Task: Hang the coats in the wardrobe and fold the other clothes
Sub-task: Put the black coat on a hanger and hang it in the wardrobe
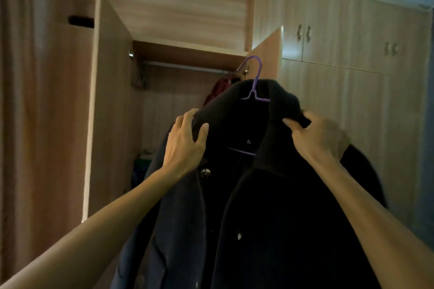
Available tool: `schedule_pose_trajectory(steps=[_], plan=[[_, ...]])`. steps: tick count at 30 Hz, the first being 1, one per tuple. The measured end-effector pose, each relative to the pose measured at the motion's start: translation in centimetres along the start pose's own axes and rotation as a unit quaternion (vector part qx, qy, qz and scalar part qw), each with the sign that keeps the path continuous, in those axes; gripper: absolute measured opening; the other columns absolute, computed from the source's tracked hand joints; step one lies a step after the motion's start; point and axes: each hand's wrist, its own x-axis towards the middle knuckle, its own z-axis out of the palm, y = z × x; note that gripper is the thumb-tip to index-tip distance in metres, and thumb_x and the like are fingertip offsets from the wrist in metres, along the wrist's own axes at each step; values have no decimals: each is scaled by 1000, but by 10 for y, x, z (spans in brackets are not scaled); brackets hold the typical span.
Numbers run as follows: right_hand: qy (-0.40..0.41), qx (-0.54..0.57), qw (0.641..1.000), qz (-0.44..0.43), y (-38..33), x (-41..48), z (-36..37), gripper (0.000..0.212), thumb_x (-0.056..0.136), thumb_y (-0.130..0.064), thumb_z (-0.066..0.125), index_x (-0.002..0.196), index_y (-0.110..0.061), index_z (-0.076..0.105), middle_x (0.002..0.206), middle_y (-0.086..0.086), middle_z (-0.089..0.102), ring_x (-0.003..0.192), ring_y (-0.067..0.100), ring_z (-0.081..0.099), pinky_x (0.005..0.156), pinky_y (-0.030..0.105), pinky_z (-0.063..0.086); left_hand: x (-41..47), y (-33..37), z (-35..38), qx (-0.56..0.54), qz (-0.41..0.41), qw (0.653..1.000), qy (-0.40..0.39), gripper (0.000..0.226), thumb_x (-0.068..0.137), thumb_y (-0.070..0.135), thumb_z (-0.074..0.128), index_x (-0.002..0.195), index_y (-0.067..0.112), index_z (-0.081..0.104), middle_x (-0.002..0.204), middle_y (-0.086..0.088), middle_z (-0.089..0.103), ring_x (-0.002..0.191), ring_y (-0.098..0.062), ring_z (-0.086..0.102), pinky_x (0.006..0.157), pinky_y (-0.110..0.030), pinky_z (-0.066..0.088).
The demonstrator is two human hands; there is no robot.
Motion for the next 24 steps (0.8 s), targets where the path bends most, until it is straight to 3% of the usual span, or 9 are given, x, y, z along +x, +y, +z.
schedule_pose_trajectory(steps=[9, 14, 18, 24], plan=[[8, 58, 998, -12, -11, 90, 142, 37, 85, -58, 56, 104, -28, 65, 78, -2, 60, 83, 29, 61, 64, 30, 35, 111, -99, 56, 63, -19, 998, 12, 40, 96, 41, 43, 132, 23, 43, 122, -2, 50, 104, -18, 52, 85, -30, 40], [42, 100, 994, -21, -7, 161, 218, 37, 82, -59, 58, 106, -32, 66, 82, -3, 68, 83, 28, 64, 69, 32, 45, 171, -146, 114, 93, 16, 995, 22, 41, 97, 42, 39, 134, 24, 40, 131, -3, 48, 114, -21, 50, 94, -38, 42], [56, 100, 993, -26, -13, 215, 266, 33, 82, -57, 61, 98, -28, 68, 79, -1, 67, 81, 27, 63, 71, 31, 43, 219, -183, 150, 111, 43, 992, 49, 42, 97, 42, 40, 135, 24, 41, 134, -2, 45, 119, -22, 48, 98, -43, 42], [85, 90, 991, -48, -40, 296, 344, 32, 80, -56, 63, 89, -25, 67, 96, 9, 70, 95, 33, 63, 72, 31, 38, 298, -242, 192, 111, 83, 987, 82, 38, 97, 40, 41, 132, 25, 46, 131, -3, 44, 119, -24, 46, 98, -46, 41]])
